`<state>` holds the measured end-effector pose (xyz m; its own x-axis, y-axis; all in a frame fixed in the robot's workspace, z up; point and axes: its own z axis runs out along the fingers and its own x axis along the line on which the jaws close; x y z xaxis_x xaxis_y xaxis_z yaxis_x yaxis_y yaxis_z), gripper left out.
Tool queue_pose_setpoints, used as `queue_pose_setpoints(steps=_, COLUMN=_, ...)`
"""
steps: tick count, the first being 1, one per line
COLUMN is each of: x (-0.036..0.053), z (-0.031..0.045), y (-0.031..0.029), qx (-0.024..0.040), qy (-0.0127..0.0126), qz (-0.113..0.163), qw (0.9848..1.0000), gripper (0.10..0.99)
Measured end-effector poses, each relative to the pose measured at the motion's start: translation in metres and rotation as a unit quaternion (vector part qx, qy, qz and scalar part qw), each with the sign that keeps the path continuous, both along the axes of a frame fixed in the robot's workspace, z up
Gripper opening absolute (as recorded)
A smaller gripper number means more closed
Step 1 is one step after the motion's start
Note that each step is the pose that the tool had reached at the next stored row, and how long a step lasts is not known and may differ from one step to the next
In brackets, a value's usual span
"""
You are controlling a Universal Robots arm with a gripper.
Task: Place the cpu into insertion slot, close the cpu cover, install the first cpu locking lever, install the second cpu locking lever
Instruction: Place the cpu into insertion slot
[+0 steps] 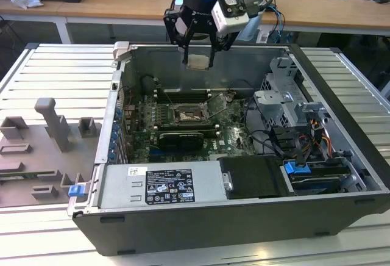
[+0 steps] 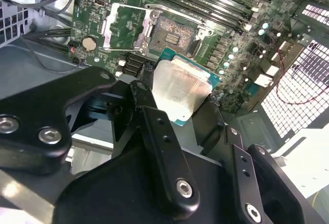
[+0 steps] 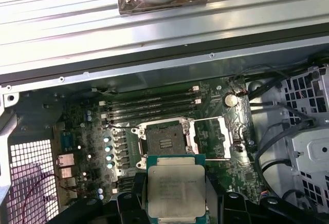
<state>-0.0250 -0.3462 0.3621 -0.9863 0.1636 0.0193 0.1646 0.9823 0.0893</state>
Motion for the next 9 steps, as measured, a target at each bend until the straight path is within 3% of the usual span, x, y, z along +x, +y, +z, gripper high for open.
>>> queue_pose_setpoints(steps=9, x=0.0000, z=0.0000, y=0.0000, qx=0.0000, qy=0.0000, qz=-0.018, qw=0.9998, gripper=0.541)
